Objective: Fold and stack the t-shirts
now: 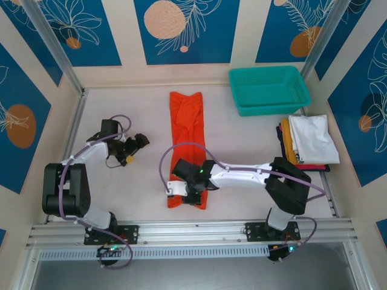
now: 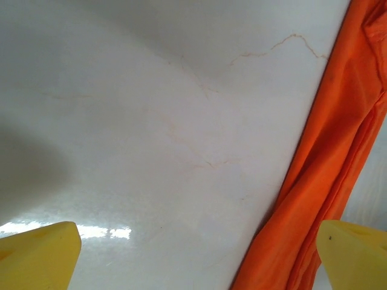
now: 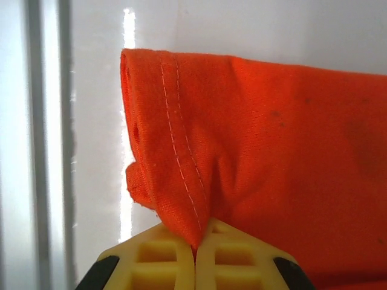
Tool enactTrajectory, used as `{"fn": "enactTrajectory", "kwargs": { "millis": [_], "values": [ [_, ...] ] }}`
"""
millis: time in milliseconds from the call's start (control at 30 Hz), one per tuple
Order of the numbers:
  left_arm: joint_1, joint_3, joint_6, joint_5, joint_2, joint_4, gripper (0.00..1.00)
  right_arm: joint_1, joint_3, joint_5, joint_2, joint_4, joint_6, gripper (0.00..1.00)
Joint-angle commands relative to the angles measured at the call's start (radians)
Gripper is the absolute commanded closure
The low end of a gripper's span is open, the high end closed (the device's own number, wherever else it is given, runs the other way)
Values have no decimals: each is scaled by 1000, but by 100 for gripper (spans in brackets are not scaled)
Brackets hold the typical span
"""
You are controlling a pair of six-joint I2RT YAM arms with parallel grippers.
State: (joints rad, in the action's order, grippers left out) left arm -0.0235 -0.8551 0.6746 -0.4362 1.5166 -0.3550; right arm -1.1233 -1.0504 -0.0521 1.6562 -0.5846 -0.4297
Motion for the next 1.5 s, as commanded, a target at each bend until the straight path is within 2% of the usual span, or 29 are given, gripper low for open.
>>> {"fn": "enactTrajectory", "kwargs": {
  "millis": [0,200,567,900,1467],
  "values": [
    [11,10,9,-39,14,34,0,24,-10,53,-57,-102,-4,100],
    [11,12,9,-51,15,54,0,116,-91,-9,-44,-125,-110,100],
    [11,47,13,-56,24,83,0,297,-293,-97,118,-72,-233,100],
    [11,50,13,-68,40,101,0,382,-410,-110,217,-31,-284,100],
    [11,42,13,-71,47,98,0,456,-565,-124,372,-6,-334,100]
  ]
}}
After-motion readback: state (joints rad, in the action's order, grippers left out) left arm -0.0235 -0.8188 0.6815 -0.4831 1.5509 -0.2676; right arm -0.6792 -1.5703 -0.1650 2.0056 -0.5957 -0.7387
